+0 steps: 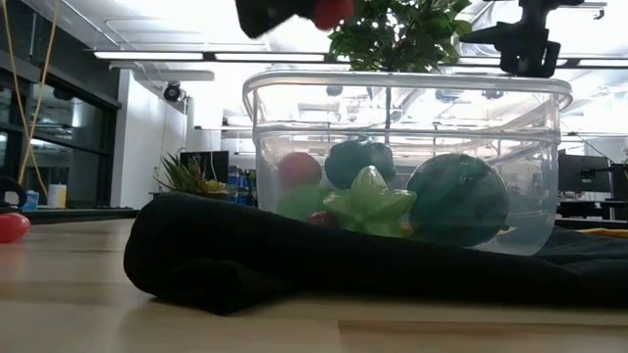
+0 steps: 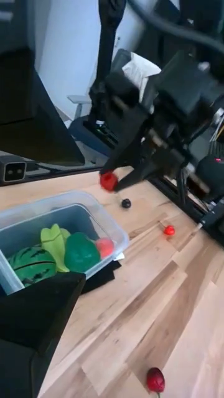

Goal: Pick and placing Produce into tupperware
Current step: Put the raspberry into the transparent bin

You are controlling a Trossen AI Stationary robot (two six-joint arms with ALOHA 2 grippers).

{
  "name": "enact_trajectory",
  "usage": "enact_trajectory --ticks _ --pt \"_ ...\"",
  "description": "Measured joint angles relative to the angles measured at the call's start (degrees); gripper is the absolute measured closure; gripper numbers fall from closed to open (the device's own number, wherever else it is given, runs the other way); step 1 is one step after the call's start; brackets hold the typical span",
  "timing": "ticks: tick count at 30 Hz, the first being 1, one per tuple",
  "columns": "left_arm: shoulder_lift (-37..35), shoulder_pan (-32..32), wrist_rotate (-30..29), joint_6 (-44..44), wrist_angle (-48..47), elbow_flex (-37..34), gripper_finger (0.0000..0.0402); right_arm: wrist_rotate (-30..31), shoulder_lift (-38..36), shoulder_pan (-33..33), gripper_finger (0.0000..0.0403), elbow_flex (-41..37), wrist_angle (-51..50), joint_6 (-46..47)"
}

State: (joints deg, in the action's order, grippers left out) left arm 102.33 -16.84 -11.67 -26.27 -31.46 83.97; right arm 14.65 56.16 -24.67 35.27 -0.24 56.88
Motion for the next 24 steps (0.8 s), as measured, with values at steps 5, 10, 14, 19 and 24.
enact_trajectory --ticks 5,10,14,19,24 --pt "4.78 0.0 0.44 -2.63 0.57 0.04 0.0314 0.18 0.0 -0.92 0.0121 0.0 -0.43 0.02" --pt "7.0 -0.04 0.7 -5.47 0.01 -0.03 0.0314 0.31 0.0 -1.67 0.0121 0.0 -0.58 0.02" --pt "7.0 -0.04 -0.04 -5.47 -0.28 -0.01 0.0314 0.44 0.0 -2.08 0.0121 0.0 -0.65 0.02" --pt "6.98 0.0 -0.15 -4.12 -1.34 -0.03 0.0314 0.98 0.0 -2.12 0.0121 0.0 -0.82 -0.28" --pt "6.98 0.0 0.25 -4.15 -1.58 -0.03 0.0314 1.32 0.0 -2.12 0.0121 0.0 -0.82 -0.35"
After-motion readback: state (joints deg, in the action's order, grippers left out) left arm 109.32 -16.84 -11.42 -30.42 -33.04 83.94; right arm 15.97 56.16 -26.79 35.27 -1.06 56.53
